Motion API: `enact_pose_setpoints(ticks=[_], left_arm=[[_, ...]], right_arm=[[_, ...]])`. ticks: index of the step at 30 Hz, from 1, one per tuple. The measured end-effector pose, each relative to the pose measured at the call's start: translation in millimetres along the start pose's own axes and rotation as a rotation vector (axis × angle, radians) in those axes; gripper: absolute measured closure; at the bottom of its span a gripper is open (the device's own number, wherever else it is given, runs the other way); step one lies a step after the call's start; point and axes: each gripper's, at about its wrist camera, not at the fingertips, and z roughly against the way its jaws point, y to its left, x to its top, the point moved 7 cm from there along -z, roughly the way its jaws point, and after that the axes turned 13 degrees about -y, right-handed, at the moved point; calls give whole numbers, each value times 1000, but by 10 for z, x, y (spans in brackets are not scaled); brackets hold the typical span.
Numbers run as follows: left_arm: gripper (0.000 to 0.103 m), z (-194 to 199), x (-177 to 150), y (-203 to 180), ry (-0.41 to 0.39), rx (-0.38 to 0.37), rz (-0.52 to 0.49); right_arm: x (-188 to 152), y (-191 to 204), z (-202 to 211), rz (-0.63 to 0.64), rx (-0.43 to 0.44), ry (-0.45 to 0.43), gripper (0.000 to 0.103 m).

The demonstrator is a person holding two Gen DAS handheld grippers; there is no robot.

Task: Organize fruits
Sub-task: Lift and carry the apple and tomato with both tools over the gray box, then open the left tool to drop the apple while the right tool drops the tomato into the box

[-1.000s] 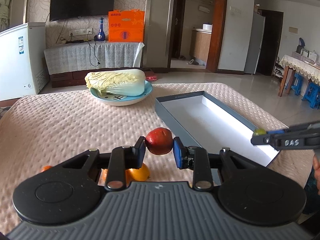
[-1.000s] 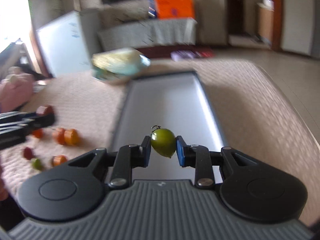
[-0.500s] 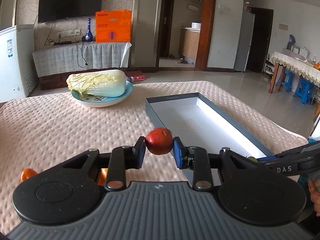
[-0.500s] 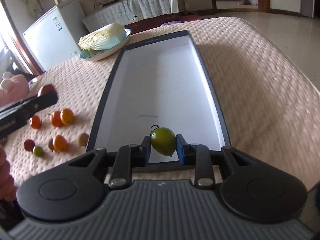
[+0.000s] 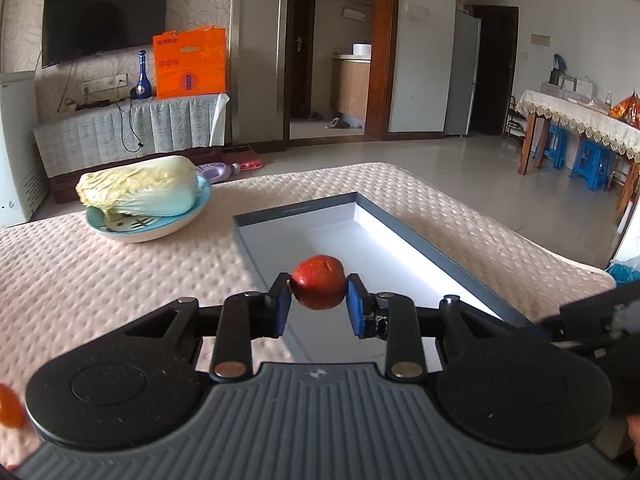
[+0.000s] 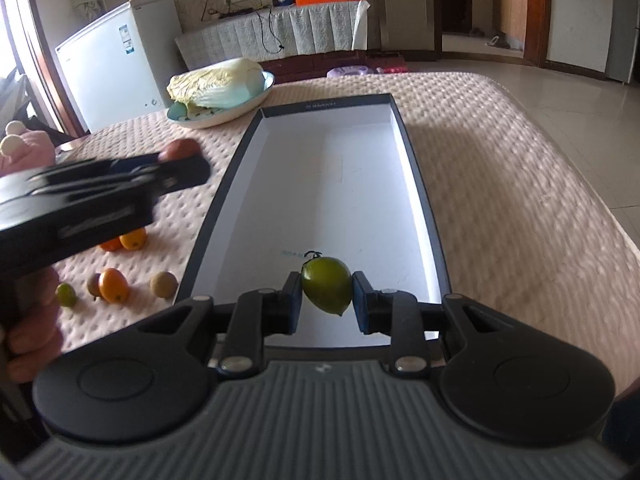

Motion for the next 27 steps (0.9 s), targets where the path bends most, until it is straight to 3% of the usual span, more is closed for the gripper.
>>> enact_pose_setpoints(ticks=[12,14,17,27], left_arm=[[67,-600,-157,-301,50,-66,-26],[62,-601,-156,-355,36,-82,-49],[34,-559,-112,-360,-5,-82,-58],[32,-159,82,-132,-85,-37,27]], right_arm=[[-88,90,-105,34,22,48,73],[-94,102,-128,35,23,54,73],[-91,102,-161,29,23,55,72],[40,8,-215,-28,-28,-5,72]])
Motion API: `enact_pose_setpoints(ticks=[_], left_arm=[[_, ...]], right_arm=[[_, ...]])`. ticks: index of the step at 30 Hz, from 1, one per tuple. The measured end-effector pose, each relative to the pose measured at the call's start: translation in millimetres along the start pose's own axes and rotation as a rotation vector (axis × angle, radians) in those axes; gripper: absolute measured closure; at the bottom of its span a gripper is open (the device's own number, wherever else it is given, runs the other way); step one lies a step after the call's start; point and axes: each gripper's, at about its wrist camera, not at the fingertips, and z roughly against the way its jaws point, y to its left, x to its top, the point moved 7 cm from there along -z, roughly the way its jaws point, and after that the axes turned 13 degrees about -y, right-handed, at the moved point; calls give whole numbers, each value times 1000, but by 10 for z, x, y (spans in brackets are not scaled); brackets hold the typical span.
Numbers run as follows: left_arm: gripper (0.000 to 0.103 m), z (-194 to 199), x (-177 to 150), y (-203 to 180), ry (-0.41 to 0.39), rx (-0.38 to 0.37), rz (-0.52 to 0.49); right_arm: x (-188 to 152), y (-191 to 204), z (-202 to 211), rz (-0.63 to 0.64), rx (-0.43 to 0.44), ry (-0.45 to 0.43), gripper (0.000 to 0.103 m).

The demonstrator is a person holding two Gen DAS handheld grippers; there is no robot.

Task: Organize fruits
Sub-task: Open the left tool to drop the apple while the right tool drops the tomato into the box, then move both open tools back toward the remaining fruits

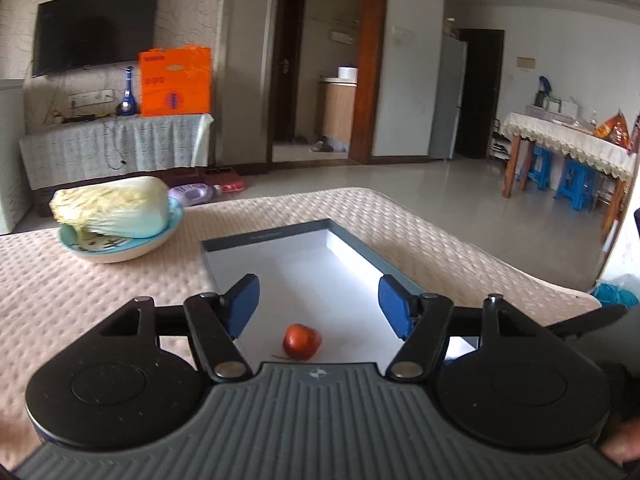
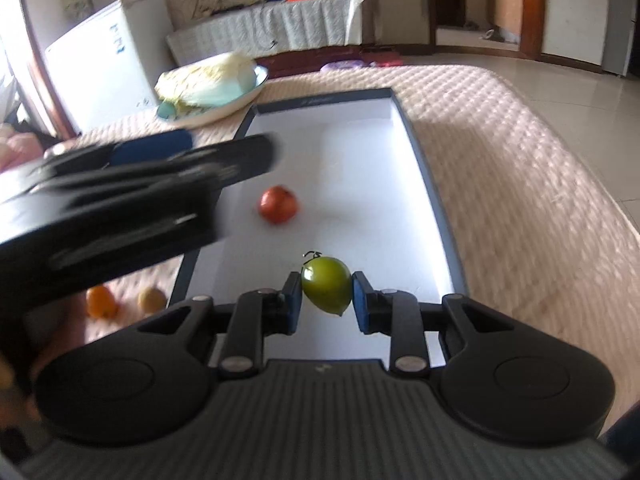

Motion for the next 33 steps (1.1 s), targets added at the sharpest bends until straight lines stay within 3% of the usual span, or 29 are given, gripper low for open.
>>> enact_pose_setpoints(ticks=[15,17,18,20,33], left_arm=[[32,1160,134,340,-20,96,35],[32,1328,130,404,-19,107,42],[32,1404,119,430,-18,114,45],[32,1553,104,500,-17,130,49],[32,2186,54,1130,-13,294,59]], right_arm=[[125,-99,-150,-135,-88,-48,71],[131,-98,-163,-149,-110,-56,68],[134,-91,-164,-154,-114,-62,62],[148,-68,-159,-154,-125,-79,56],[241,-5,2,-130,-160,-180,55]])
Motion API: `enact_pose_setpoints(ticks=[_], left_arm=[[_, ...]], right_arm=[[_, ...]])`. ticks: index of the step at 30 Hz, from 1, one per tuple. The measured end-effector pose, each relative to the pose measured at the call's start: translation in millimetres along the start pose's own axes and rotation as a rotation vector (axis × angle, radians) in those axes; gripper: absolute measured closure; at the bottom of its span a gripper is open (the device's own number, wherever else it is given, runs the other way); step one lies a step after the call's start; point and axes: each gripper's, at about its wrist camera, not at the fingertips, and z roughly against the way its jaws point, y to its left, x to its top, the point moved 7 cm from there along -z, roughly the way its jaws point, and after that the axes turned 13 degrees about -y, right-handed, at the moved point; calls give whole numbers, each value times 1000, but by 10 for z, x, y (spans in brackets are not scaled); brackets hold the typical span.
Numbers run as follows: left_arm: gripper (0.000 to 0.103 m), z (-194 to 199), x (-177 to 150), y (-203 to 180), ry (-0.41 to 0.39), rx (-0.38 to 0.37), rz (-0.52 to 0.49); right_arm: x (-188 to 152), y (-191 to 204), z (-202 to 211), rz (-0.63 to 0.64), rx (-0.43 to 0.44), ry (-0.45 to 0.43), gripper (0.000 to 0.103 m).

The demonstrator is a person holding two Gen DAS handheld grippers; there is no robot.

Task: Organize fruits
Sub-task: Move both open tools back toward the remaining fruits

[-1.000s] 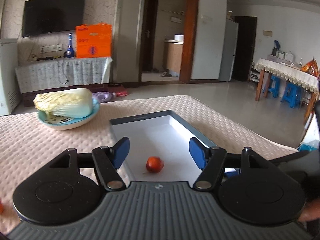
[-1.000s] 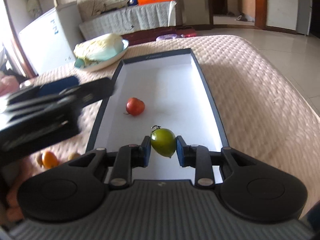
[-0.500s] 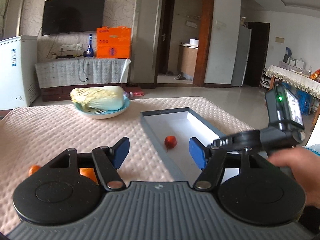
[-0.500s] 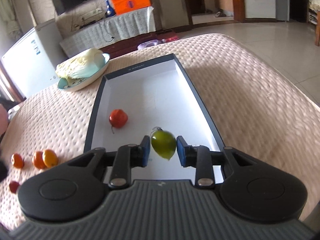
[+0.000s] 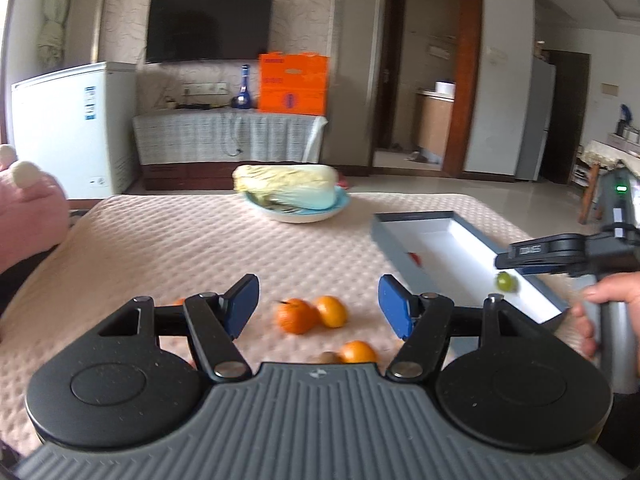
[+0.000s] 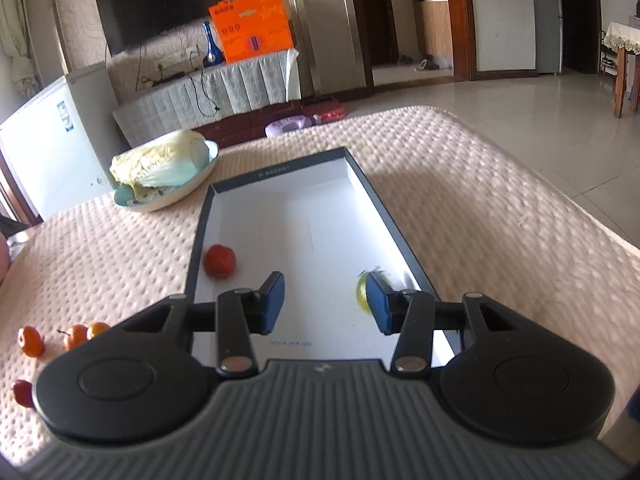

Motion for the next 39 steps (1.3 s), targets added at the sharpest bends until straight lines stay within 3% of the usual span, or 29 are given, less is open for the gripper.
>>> enact_pose_setpoints(ticks=[13,27,32,39], left_arm=[[31,112,-27,721,14,137,15],[28,3,-142,823,50,149,9],[27,-49,-183,785,63,145,1],[25,-109,-213,834,71,166,20]], right_arm=[[216,477,571,113,224,-219,55],[-105,1313,815,236,462,-167,55],[-199,1431,834,245,501,-143,55],[-214,1390,747,204,475,-111,55]])
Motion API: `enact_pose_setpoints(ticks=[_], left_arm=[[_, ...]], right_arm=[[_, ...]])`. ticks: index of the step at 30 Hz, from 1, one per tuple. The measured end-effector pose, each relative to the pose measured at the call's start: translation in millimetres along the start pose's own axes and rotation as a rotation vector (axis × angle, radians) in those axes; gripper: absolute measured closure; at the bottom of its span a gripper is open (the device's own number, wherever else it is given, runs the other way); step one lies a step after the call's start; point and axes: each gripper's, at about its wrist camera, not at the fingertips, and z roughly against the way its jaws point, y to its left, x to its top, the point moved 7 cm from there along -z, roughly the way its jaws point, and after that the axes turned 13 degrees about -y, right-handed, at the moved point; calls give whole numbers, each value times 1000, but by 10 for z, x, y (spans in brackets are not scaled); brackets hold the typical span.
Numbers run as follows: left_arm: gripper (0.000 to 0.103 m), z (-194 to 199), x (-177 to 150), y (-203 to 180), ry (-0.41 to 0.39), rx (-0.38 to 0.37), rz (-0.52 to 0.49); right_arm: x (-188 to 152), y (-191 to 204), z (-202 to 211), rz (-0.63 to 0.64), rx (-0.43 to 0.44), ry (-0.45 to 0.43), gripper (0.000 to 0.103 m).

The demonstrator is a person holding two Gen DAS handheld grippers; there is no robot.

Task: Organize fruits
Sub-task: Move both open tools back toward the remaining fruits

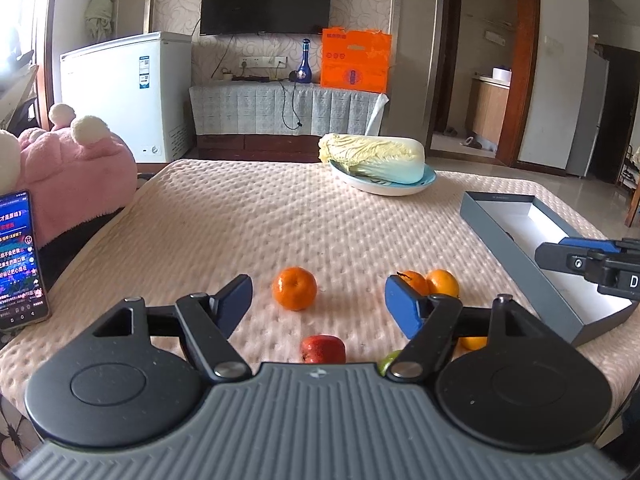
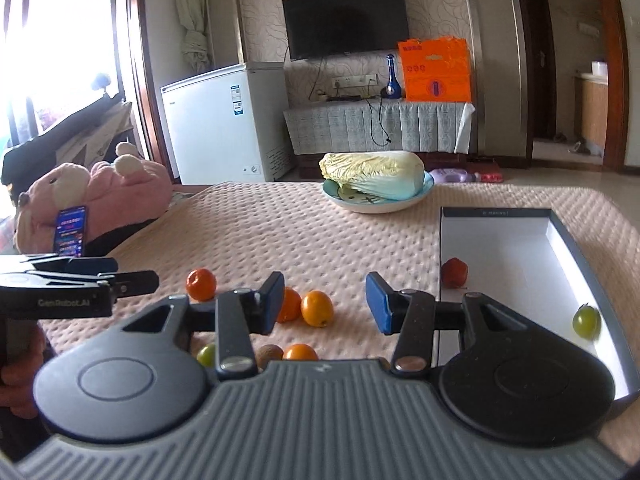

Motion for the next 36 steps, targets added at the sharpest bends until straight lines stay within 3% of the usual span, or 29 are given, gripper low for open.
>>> enact_pose_setpoints(ticks=[4,10,28,36], left_arm=[[24,-4,33,-24,-20,-2,-7],[23,9,50,-22,-30,-8,3],[23,-86,-48,54,22,5,23],[23,-124,-72,-9,35,-3,16]], right_arm=[[-63,-73,-72,-44,-4,46,55],[-144,1,-133,21,-2,85,55],[-236,-23,-164,81,-32,141,55],[-269,-204,-157,27,-60,167,55]])
